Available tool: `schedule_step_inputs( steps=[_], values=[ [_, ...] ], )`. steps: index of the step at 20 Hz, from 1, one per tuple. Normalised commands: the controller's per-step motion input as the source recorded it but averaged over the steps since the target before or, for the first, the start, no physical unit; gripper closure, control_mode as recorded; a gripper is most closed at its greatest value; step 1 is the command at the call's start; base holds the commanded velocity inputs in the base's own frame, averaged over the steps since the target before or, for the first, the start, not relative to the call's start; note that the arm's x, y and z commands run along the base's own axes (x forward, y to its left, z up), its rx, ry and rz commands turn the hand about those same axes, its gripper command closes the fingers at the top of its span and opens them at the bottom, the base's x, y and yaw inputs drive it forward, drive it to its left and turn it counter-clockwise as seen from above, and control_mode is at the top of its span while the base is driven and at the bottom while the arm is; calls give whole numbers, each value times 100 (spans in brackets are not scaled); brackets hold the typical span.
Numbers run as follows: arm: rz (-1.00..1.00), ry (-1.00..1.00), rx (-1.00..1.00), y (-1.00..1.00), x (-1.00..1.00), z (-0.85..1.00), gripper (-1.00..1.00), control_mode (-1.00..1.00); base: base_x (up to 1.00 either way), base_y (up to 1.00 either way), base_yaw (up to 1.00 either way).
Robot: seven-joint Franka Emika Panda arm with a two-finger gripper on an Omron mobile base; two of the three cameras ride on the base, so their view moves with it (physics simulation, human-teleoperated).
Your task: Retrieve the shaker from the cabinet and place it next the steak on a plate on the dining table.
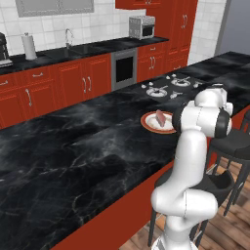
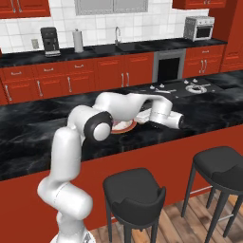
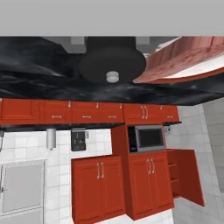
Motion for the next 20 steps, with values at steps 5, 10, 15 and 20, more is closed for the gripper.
schedule_step_inputs(
  steps=[5,10,15,20],
  values=[
    [0,0,0,25,-10,-5,-100,-100,0,0,0],
    [0,0,1,3,-5,-2,-100,-100,0,0,0],
    [0,0,0,0,-11,-2,-100,-100,0,0,0],
    [0,-6,0,-4,-21,0,-100,-100,0,0,0]
  ],
)
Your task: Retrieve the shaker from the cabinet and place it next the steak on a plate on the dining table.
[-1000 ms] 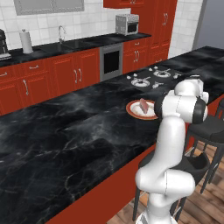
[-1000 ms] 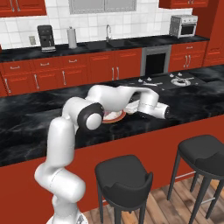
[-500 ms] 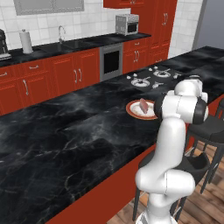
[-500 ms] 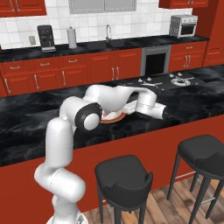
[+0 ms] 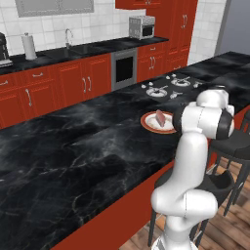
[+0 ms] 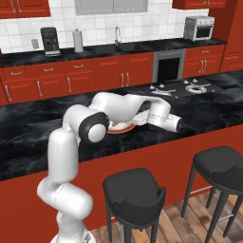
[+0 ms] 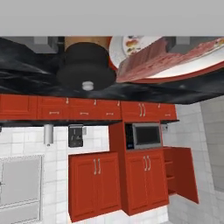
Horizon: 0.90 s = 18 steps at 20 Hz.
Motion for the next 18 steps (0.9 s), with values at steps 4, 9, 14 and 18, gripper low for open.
schedule_step_inputs(
  steps=[4,9,14,18],
  values=[
    [0,-10,1,-27,-37,1,-100,-100,0,0,0],
    [-3,-7,9,-50,-57,19,-100,-100,0,0,0],
    [-9,-17,15,-55,-76,60,-100,-100,0,0,0],
    [-11,-26,8,-16,-93,92,-100,-100,0,0,0]
  ],
)
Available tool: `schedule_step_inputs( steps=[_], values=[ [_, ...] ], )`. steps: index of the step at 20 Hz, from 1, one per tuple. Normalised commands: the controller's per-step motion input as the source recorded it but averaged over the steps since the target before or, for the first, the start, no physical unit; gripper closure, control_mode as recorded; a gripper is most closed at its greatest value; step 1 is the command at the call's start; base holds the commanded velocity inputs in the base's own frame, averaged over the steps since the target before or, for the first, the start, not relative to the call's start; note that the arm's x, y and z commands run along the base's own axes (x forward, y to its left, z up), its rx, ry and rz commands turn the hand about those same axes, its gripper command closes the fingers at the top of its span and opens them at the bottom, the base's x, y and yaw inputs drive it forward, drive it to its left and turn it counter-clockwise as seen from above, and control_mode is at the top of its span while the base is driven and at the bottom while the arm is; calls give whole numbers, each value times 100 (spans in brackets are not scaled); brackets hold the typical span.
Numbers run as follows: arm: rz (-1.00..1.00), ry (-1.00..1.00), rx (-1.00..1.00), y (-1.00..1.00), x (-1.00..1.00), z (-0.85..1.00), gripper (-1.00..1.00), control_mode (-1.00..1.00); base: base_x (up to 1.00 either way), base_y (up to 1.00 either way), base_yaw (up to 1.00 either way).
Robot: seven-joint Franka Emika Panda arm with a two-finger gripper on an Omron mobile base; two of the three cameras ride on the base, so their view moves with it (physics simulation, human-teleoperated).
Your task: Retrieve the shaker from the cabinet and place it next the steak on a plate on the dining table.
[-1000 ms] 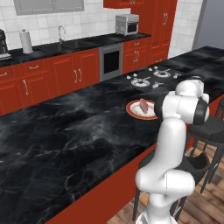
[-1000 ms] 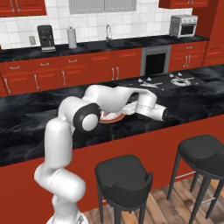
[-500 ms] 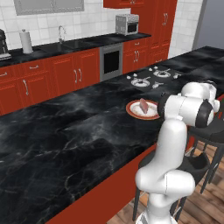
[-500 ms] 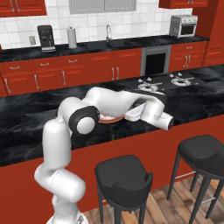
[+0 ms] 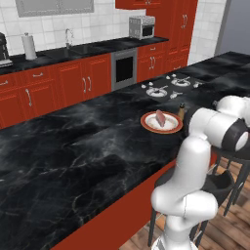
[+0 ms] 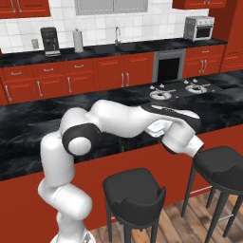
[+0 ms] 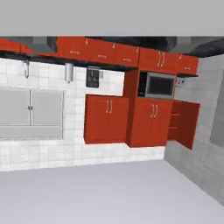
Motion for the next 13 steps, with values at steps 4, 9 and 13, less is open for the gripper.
schedule_step_inputs(
  steps=[4,9,13],
  values=[
    [-7,-34,-8,29,-100,82,-100,-100,0,0,0],
    [0,-24,-29,86,-88,71,-100,-100,0,0,0],
    [0,-27,-30,100,-68,49,-100,-100,0,0,0]
  ],
)
